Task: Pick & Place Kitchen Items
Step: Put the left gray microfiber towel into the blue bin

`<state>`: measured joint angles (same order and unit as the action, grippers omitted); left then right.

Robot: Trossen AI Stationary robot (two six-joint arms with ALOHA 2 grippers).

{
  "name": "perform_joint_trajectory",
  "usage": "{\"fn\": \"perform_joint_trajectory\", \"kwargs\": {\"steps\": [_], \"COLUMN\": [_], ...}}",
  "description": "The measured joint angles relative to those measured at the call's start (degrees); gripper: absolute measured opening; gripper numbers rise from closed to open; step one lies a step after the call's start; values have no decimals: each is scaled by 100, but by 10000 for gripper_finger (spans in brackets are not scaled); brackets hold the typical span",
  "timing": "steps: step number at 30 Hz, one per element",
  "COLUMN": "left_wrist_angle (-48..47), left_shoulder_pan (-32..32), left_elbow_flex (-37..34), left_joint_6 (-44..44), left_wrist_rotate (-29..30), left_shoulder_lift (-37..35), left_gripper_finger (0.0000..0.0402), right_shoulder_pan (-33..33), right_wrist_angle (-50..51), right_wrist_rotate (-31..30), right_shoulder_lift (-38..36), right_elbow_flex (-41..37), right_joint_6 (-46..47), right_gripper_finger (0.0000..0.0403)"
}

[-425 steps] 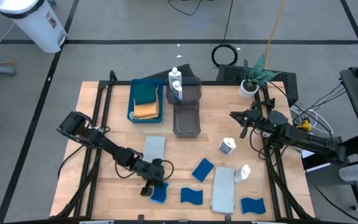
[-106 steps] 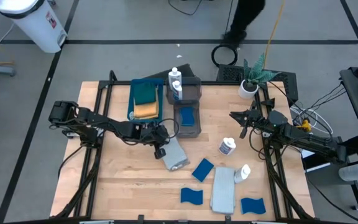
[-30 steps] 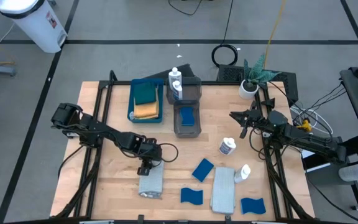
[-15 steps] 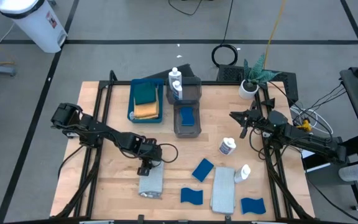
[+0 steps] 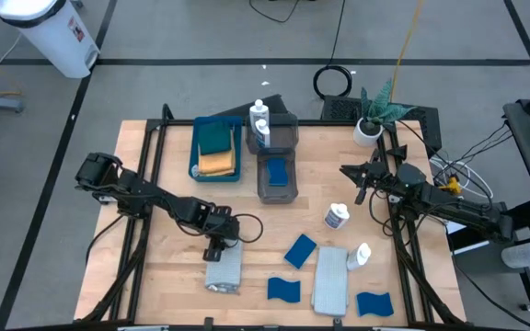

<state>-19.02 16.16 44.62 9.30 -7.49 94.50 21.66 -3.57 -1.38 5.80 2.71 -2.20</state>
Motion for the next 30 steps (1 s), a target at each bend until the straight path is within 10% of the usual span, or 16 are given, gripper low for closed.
{"fn": "perform_joint_trajectory", "kwargs": {"steps": [30], "left_wrist_angle": [44], "left_shoulder_pan": [81], "left_elbow_flex": [-9], "left_joint_6": [-169], "left_wrist_rotate": [625], "left_shoulder_lift": [-201], "left_gripper_finger": [14], "right_shoulder_pan": [0], "right_wrist_angle": [2], "right_wrist_rotate": [-1], "right_shoulder_lift": [0], "right_elbow_flex": [-1], "right_joint_6": [0], "right_gripper_finger": [20]}}
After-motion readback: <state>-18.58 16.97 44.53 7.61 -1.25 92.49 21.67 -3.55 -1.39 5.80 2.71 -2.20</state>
